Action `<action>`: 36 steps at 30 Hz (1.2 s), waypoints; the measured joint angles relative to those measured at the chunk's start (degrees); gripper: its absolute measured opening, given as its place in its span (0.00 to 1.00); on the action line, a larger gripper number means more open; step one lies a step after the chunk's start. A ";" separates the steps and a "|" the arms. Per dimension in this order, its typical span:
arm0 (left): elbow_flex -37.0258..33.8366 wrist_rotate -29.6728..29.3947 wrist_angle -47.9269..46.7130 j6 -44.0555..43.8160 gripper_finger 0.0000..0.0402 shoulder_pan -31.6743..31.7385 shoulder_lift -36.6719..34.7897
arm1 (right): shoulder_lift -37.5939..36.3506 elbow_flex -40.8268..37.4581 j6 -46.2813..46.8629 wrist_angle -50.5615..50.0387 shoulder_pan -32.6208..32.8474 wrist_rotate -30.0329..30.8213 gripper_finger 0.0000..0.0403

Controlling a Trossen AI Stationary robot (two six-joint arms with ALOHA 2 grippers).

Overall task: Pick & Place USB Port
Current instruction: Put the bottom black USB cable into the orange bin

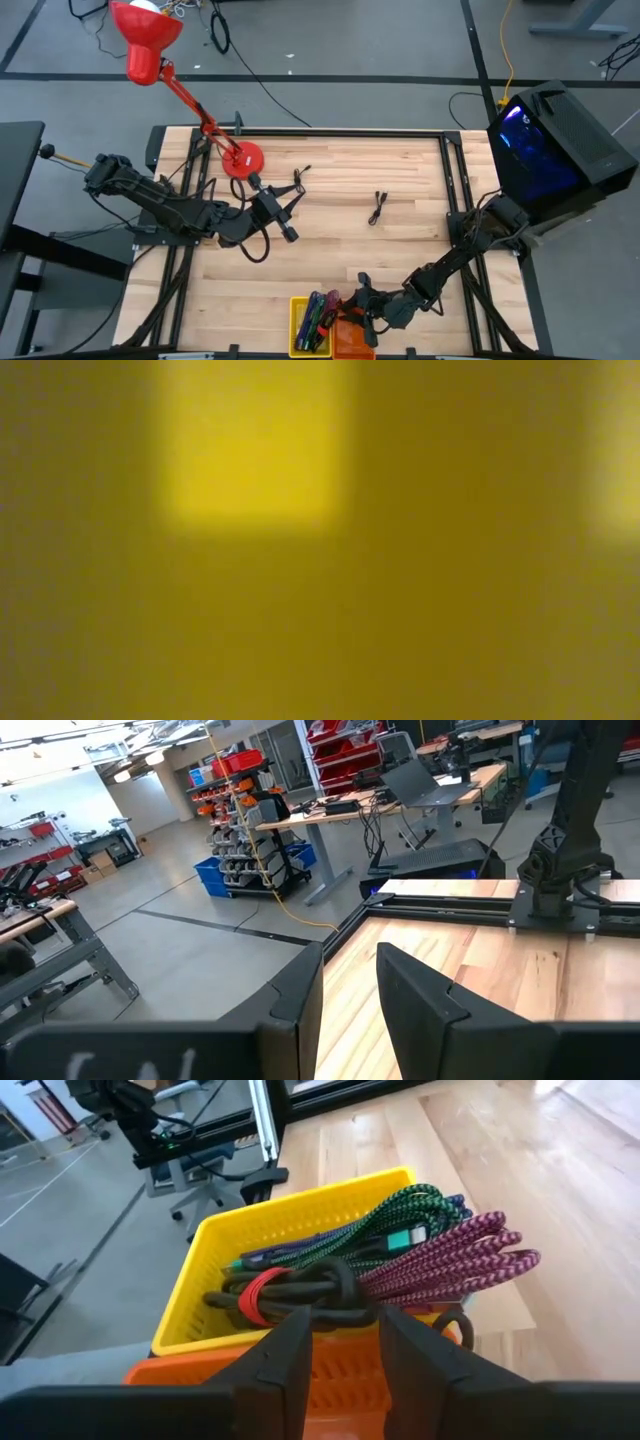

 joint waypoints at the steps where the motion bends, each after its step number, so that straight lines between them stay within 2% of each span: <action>1: 0.00 0.00 0.00 0.00 0.26 0.00 0.00 | 0.00 0.00 0.02 0.10 -0.18 -0.36 0.29; 17: 0.00 0.00 -0.02 0.02 0.26 0.00 0.00 | 0.00 0.00 -0.68 2.25 -0.49 -1.74 0.29; 22: 0.00 0.00 0.01 0.02 0.26 0.00 0.00 | 2.68 0.00 -0.16 5.32 -0.72 -1.68 0.29; 26: 0.00 0.23 0.02 0.02 0.26 0.00 0.00 | 3.89 -0.02 -0.43 8.35 -1.74 -4.66 0.29; 31: 0.00 1.51 -0.03 0.02 0.26 -0.02 0.00 | 3.91 -0.02 -1.01 8.93 -2.17 -5.56 0.29; 34: 0.00 1.51 -0.02 0.02 0.26 -0.02 0.00 | 3.91 -0.02 -0.85 9.05 -2.15 -5.95 0.25; 36: 0.00 1.51 -0.04 0.02 0.26 -0.02 0.00 | 3.91 -0.02 -0.95 9.08 -2.15 -5.52 0.16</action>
